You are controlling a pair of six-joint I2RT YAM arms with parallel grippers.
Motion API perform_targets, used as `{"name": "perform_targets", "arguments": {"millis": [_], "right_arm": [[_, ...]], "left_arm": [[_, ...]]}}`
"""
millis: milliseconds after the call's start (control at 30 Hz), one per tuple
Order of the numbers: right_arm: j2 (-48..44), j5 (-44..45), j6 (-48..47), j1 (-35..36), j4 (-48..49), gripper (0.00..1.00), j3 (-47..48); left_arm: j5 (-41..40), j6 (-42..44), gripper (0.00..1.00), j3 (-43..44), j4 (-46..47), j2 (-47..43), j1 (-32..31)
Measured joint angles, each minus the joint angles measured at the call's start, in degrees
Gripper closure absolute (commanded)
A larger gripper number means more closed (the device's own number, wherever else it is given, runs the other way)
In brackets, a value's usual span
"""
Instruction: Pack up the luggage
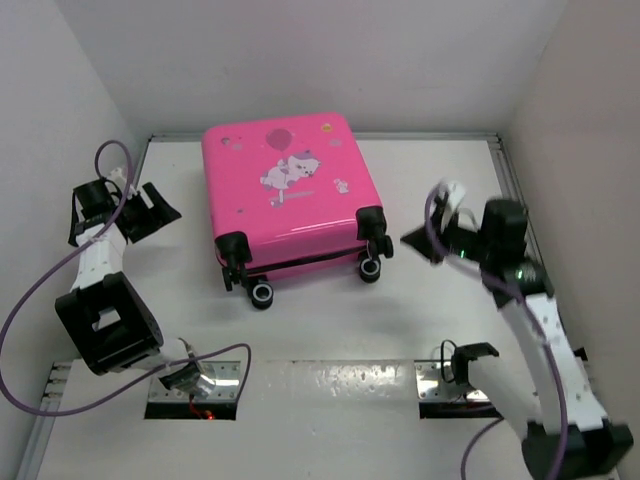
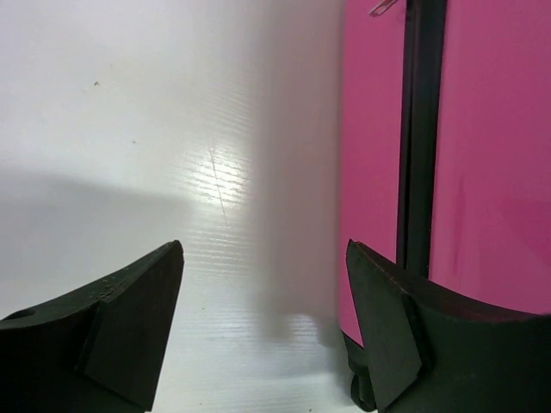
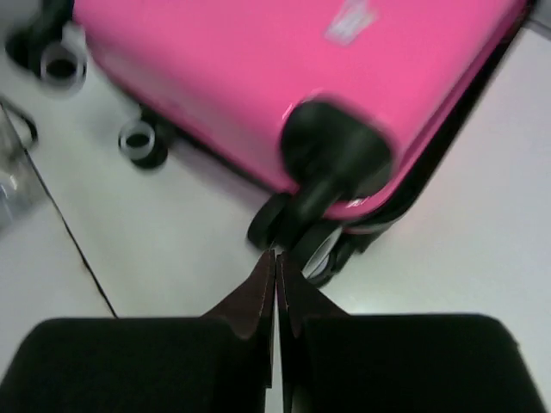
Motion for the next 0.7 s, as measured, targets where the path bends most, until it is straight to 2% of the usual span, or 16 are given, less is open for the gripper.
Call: {"name": "perform_targets", "arguments": {"millis": [33,67,167,300,333,400,567,700], "right_arm": [[-7.58,-0.94,-3.96,2.58,2.14,1.0,-8.57],[-10.34,-1.11,-6.4,3.93,2.58,1.0,-12.57],[-11.85,-1.9,-15.08,9.18,3.17,1.0,-21.07],[-6.54,-2.12,-25.18,18.08,4.26,1.0,-22.08],[-4.94,-1.14,-29.66,24.04,5.51,1.0,-22.29],[-2.89,0.52,-33.81,29.97,8.5,1.0,-23.37],[8.07,15.67,-45.33,47.52,26.84,1.0,-33.14],[22.45,28.41,-50.84,53.68,37.7,1.0,-35.36]], "left_arm": [[0.07,-0.15,0.2,-0.2,0.02,-0.09,0.33],[0.2,-0.31,0.2,-0.26,0.13,-0.09,0.55],[0.79,-0.59,0.21,-0.28,0.35,-0.02,0.74],[1.03,-0.31,0.21,-0.07,0.72,-0.02,0.72],[1.05,-0.04,0.21,0.11,1.01,-0.02,0.72],[0.96,0.17,0.21,0.59,1.29,-0.02,0.72],[0.17,1.01,0.21,2.36,2.45,0.04,0.72],[-0.26,1.49,0.21,4.22,2.78,0.26,0.74]]}}
